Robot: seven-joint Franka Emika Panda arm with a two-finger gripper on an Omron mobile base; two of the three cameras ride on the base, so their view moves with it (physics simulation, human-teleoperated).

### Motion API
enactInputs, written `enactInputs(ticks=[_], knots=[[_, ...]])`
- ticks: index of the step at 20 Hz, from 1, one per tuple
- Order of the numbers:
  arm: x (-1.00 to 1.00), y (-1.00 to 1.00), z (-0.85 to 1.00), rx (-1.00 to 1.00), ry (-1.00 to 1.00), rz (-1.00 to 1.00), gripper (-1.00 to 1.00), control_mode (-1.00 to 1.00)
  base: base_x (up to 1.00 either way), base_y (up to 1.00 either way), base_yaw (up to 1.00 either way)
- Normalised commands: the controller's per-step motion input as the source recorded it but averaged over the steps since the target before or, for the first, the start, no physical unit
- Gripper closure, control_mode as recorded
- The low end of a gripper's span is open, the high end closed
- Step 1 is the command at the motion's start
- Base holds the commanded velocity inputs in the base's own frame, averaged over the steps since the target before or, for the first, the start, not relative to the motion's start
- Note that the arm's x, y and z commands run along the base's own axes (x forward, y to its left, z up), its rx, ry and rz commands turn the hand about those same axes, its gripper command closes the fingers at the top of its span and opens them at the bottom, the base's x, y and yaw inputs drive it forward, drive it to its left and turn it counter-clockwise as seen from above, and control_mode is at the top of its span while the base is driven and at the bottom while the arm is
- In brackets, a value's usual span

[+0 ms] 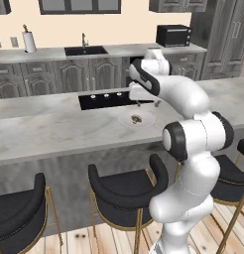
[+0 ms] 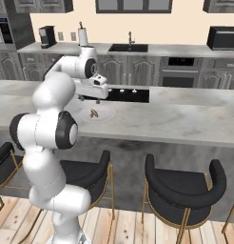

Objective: Pick mushroom from the fridge and place it on the plate on the counter.

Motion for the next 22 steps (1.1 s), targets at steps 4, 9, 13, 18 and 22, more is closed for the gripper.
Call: enactInputs(ticks=[4,9,13,18,22], knots=[[-1.0,0.0,0.38,-0.03,-0.01,-0.01,-1.0,-1.0,0.0,0.0,0.0],[-0.97,0.0,0.19,-0.01,0.05,-0.06,-1.0,-1.0,0.0,0.0,0.0],[-0.53,0.0,-0.16,-0.06,0.27,-0.11,-1.0,-1.0,0.0,0.0,0.0],[-0.26,-0.01,-0.55,0.0,0.12,-0.03,-1.0,-1.0,0.0,0.0,0.0],[-0.4,-0.03,-0.39,0.02,0.11,-0.02,-1.0,-1.0,0.0,0.0,0.0]])
